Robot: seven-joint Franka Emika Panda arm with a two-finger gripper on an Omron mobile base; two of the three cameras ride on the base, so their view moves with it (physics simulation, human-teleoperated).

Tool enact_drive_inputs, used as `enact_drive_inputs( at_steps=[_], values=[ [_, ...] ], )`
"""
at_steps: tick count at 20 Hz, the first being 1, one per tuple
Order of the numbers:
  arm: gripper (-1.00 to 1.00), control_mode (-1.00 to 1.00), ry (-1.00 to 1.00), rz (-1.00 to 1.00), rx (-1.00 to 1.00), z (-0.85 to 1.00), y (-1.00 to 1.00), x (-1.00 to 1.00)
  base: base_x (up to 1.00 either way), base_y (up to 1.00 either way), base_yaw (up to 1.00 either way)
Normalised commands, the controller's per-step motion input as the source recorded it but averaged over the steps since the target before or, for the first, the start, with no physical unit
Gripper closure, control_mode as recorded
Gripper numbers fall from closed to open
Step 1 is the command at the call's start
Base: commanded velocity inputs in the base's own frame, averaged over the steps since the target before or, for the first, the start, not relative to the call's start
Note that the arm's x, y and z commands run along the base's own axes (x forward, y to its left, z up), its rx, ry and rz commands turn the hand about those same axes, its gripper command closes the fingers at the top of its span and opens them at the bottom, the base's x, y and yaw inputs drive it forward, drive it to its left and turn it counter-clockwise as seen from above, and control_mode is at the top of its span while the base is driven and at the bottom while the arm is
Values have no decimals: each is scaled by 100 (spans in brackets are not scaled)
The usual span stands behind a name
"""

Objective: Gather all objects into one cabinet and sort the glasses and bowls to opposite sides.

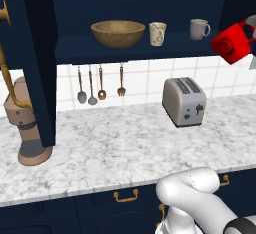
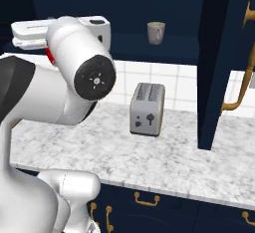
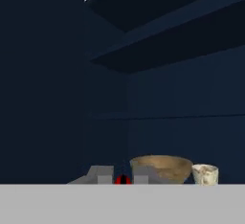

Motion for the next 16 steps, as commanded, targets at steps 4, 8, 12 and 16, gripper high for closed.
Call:
enact_drive_inputs(
  at_steps=[4,8,12,16],
  values=[
    [100,-100,-7,10,13,-9,8,39,0,0,0],
    [100,-100,0,16,5,-22,2,40,0,0,0],
    [100,-100,-9,13,5,-2,0,32,0,0,0],
    [100,-100,-6,11,12,-1,0,28,0,0,0]
  ],
)
